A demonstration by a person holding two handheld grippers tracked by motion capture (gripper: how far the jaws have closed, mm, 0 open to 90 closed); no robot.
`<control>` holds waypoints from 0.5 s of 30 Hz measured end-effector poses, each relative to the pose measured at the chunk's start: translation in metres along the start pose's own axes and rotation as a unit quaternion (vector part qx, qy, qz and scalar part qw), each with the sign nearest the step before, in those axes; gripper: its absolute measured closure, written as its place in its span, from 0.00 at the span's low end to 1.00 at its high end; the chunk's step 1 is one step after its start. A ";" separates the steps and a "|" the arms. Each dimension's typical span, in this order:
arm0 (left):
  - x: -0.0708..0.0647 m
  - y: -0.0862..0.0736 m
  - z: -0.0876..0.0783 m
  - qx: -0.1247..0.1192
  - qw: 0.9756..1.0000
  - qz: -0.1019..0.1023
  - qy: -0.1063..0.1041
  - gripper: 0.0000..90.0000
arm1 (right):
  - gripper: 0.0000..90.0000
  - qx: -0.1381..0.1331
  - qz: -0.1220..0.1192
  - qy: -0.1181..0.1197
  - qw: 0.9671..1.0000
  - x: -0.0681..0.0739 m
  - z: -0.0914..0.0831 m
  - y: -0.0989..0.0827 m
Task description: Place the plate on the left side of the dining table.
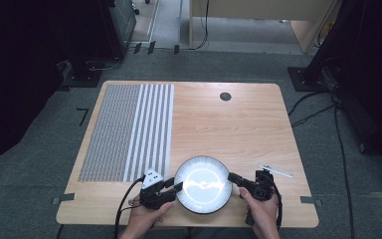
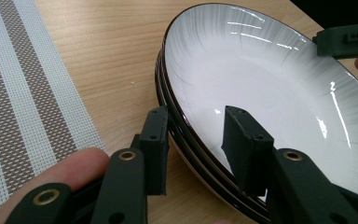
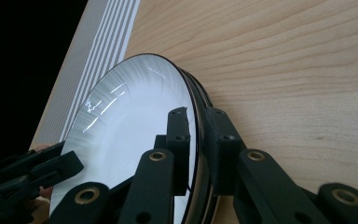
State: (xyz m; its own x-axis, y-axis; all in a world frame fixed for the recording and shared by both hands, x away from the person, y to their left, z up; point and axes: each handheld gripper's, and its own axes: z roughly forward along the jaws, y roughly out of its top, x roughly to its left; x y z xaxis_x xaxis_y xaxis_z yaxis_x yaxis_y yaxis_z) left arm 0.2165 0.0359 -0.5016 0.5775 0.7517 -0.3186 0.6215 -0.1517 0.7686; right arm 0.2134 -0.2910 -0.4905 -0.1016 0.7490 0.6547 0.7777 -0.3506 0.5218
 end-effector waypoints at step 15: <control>0.003 0.003 -0.002 0.001 1.000 -0.014 -0.016 0.67 | 0.96 -0.010 -0.015 -0.026 0.999 0.009 0.015 -0.012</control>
State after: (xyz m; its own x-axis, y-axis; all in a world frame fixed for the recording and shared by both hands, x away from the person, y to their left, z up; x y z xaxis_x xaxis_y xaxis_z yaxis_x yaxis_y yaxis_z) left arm 0.2192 0.0388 -0.4996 0.5759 0.7350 -0.3579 0.6389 -0.1314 0.7580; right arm 0.2126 -0.2718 -0.4993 -0.0917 0.7880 0.6088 0.7618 -0.3382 0.5525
